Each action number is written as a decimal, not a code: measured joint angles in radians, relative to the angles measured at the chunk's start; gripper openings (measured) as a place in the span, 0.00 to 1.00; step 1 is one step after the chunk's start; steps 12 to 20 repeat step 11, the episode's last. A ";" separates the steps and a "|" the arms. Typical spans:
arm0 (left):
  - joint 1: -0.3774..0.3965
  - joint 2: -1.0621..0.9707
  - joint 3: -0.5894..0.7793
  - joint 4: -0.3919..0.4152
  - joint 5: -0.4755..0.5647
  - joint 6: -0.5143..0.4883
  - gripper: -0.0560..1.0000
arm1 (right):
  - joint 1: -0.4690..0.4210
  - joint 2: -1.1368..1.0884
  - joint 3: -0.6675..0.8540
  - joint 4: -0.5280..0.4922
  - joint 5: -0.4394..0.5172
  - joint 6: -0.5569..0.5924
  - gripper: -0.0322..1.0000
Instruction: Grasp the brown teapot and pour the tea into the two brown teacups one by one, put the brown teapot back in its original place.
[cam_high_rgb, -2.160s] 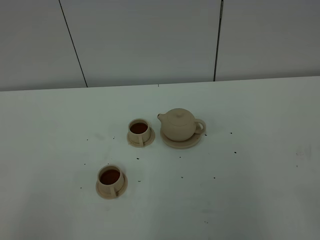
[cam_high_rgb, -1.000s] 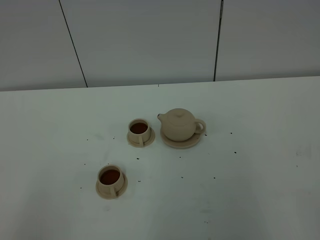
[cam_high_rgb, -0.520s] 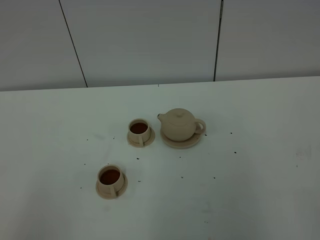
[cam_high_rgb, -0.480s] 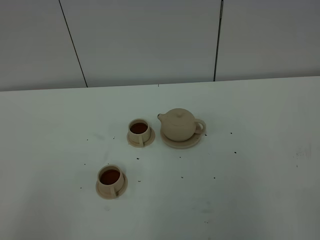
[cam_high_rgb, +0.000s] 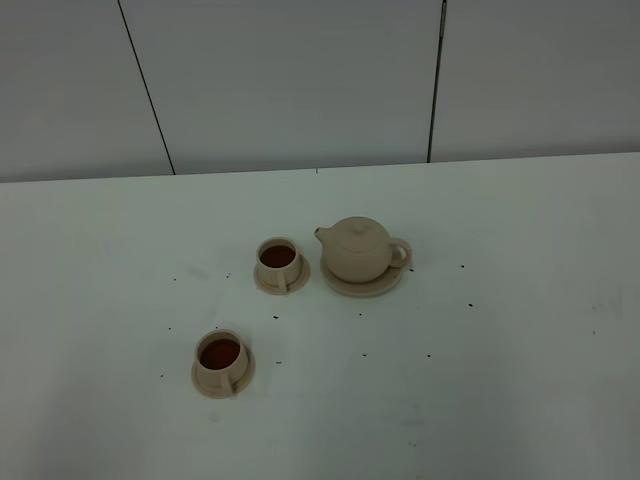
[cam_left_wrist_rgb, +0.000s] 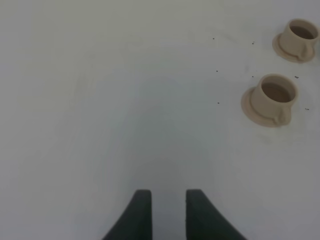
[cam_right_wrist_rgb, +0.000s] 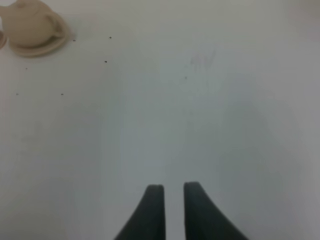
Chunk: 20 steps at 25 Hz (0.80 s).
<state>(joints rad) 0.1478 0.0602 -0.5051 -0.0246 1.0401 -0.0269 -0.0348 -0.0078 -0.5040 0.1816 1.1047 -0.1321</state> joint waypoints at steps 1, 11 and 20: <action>0.000 0.000 0.000 0.000 0.000 0.000 0.28 | 0.000 0.000 0.000 0.000 0.000 0.000 0.12; 0.000 0.000 0.000 0.000 0.000 0.000 0.28 | 0.000 0.000 0.000 -0.001 0.000 0.000 0.14; 0.000 0.000 0.000 0.000 0.000 0.000 0.28 | 0.000 0.000 0.000 -0.001 0.000 0.000 0.14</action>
